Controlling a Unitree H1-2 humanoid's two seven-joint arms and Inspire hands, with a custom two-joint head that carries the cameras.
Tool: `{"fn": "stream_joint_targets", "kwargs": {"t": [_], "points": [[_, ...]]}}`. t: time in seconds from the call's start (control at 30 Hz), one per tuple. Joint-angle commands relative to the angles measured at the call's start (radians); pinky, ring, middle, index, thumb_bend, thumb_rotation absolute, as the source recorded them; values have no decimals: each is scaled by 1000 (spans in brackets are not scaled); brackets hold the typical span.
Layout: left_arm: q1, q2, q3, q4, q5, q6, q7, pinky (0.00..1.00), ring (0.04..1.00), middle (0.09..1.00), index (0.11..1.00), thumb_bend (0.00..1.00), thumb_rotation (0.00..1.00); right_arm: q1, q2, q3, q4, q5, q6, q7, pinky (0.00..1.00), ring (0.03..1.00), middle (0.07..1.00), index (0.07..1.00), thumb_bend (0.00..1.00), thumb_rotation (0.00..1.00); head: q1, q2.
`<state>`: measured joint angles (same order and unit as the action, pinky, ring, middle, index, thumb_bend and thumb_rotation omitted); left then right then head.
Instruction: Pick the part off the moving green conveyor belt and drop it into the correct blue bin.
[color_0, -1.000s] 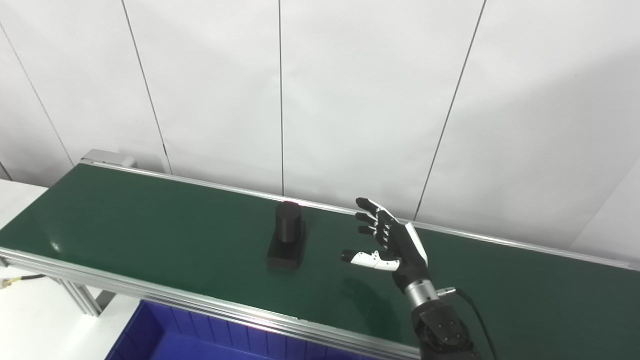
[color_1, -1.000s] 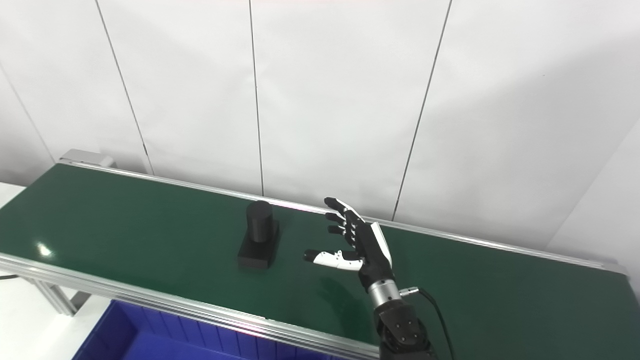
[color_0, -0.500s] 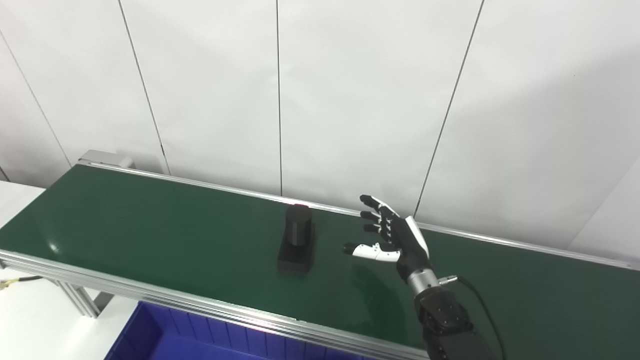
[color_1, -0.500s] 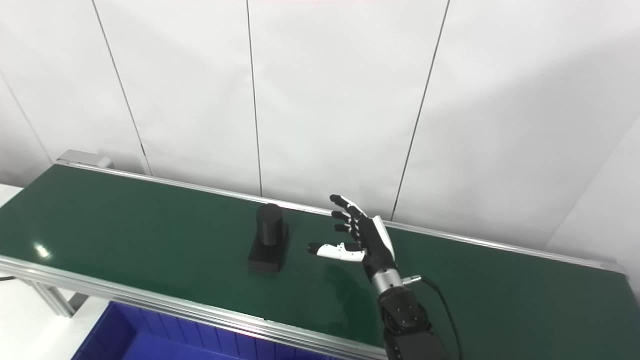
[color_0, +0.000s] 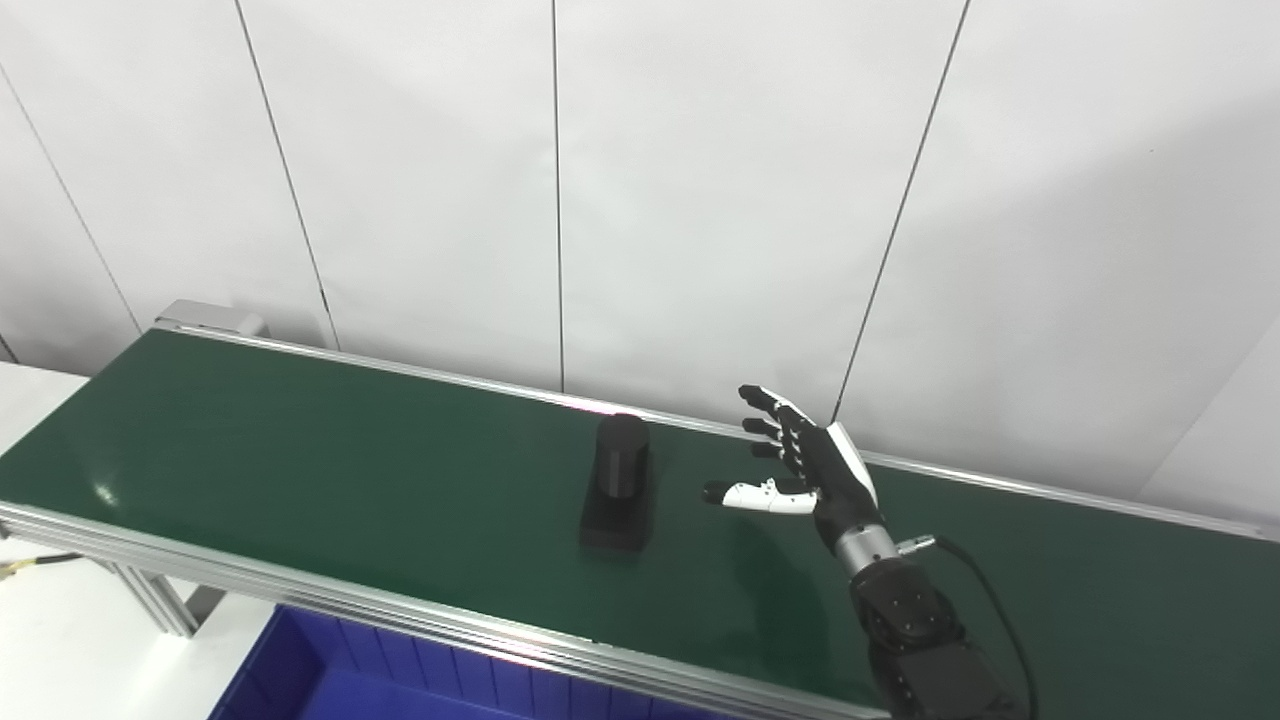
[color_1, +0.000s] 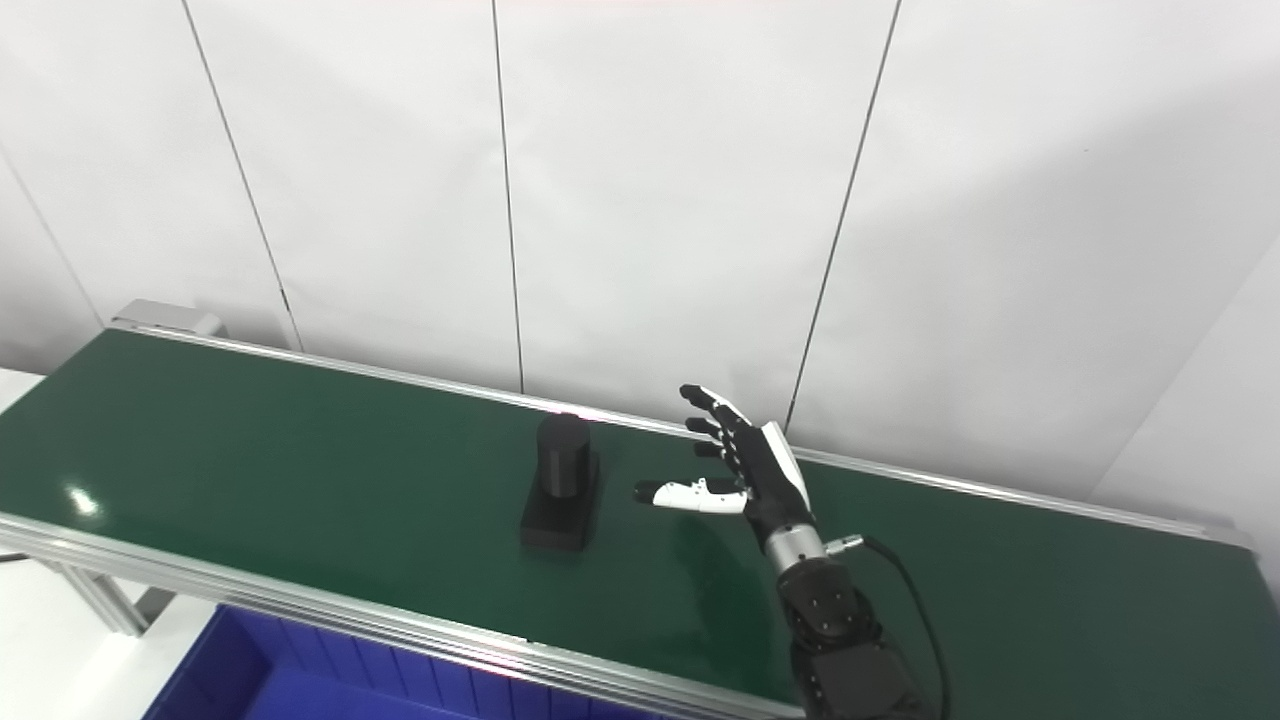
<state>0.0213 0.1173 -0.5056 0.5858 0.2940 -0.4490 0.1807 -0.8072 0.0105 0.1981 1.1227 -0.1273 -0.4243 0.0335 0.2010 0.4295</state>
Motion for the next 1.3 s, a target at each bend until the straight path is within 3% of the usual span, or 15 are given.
{"fn": "stream_joint_targets", "kwargs": {"t": [0.0, 0.73, 0.87, 1.27], "points": [[-6, -16, -5, -34, 5, -20, 0, 509, 532, 541, 492, 524, 57, -68, 3, 5, -8, -3, -46, -23, 748, 844, 906, 860, 965, 235, 1, 4], [24, -24, -9, -74, 8, -21, -4, 484, 525, 538, 491, 523, 56, -103, 25, 51, 92, -45, -46, -84, 694, 808, 888, 839, 998, 220, 3, 23], [31, -27, -6, -83, 14, -21, -8, 478, 524, 539, 491, 523, 56, -105, 29, 54, 123, -57, -46, -89, 630, 813, 900, 838, 1000, 237, 7, 25], [43, -38, 9, -99, 22, -20, -27, 473, 524, 543, 491, 523, 56, -104, 34, 55, 148, -61, -46, -85, 682, 813, 897, 827, 995, 231, 10, 31]]}}
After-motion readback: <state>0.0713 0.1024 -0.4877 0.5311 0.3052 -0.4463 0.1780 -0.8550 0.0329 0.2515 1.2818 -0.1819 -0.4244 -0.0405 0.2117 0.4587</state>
